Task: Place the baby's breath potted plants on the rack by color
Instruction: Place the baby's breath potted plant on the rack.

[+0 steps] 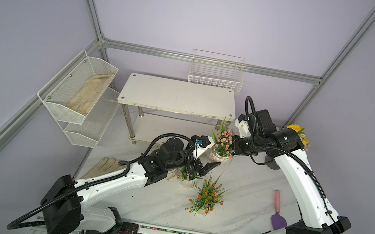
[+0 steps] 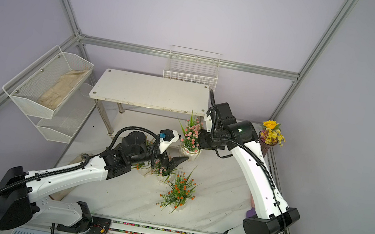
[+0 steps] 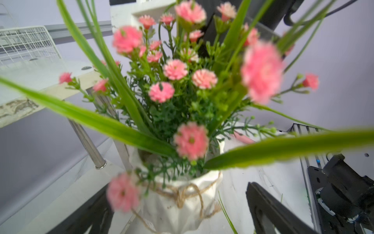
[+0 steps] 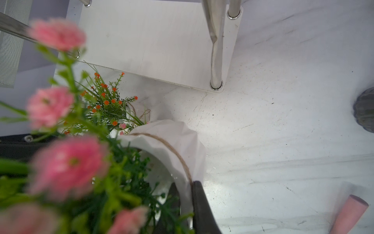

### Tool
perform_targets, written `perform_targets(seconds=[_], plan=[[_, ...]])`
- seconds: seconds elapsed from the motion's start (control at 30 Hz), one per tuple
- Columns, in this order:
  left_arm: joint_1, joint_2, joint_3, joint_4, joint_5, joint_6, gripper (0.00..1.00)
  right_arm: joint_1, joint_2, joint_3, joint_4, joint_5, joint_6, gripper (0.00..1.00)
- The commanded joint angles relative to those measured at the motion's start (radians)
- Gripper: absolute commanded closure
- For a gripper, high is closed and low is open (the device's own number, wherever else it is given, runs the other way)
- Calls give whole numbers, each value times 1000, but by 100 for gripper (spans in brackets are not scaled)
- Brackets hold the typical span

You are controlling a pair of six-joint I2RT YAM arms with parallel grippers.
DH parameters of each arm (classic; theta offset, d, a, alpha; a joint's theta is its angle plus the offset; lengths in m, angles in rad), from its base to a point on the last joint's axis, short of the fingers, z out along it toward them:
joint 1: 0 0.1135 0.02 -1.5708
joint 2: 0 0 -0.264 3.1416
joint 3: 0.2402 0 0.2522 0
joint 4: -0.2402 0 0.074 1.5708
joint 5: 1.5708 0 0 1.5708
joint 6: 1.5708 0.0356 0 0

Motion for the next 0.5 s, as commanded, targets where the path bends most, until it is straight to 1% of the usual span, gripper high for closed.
perform_targets(seconds=[0.0,0.23,0.4,0.47], plan=[[-3,27,89,67,21,34,0,5,-41,-2,63,-40,-9,100],[-3,89,138,64,47,25,0,6,-52,-6,78,-75,-11,100],[-3,103,161,43,68,24,0,6,-60,-11,82,-78,-12,100],[-3,138,166,40,71,21,0,6,-62,-15,85,-81,-14,100]])
